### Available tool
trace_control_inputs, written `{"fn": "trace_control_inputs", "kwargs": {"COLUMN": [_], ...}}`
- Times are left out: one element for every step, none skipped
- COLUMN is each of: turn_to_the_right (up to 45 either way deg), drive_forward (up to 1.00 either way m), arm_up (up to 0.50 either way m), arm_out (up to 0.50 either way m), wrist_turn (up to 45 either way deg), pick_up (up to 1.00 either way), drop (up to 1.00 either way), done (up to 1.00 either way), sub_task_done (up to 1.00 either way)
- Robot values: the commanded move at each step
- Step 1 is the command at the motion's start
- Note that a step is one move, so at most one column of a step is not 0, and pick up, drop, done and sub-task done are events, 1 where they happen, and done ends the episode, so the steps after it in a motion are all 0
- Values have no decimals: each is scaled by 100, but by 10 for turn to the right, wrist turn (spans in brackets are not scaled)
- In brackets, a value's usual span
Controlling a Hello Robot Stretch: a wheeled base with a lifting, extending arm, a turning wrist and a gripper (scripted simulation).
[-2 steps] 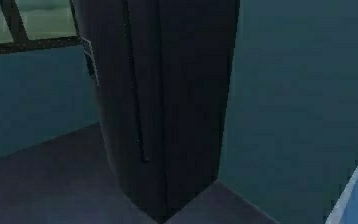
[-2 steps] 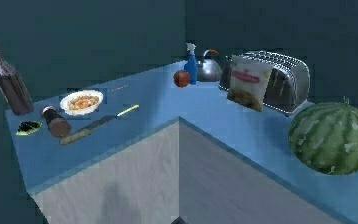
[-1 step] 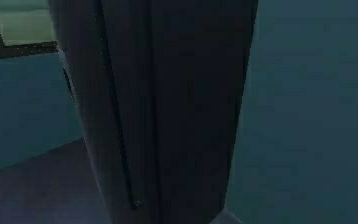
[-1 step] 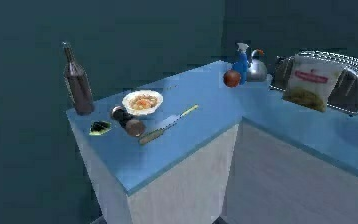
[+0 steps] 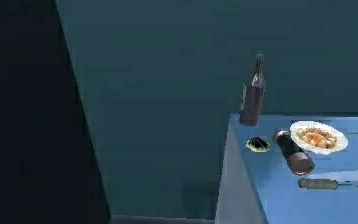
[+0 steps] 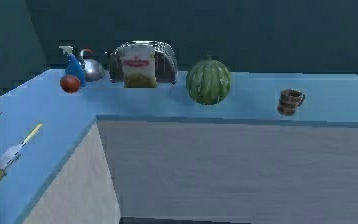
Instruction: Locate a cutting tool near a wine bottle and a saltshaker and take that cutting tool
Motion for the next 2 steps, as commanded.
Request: {"fn": "trace_control_inputs", "kwargs": {"turn_to_the_right": [450, 450], "drive_forward": [0, 0], "arm_up": [0, 0], "arm_out": [0, 0], "wrist_turn": [0, 0], "pick_up": [0, 0], "drop": [0, 0], "done": [0, 0], "sub_task_done": [0, 0]}}
